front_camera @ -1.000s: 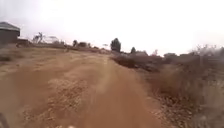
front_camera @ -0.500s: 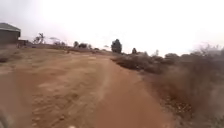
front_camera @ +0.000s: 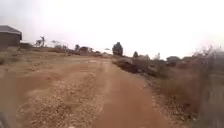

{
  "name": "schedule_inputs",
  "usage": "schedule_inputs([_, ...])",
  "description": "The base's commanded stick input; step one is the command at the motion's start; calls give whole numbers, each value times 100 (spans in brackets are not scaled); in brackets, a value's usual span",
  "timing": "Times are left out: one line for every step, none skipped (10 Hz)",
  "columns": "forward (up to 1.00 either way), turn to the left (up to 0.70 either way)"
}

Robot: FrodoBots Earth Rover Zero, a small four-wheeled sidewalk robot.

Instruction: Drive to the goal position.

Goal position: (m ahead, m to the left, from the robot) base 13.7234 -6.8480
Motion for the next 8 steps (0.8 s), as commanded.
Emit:
schedule_inputs([50, -50])
schedule_inputs([50, -30])
schedule_inputs([50, 0])
schedule_inputs([50, 0])
schedule_inputs([50, 0])
schedule_inputs([50, 0])
schedule_inputs([50, 0])
schedule_inputs([50, 0])
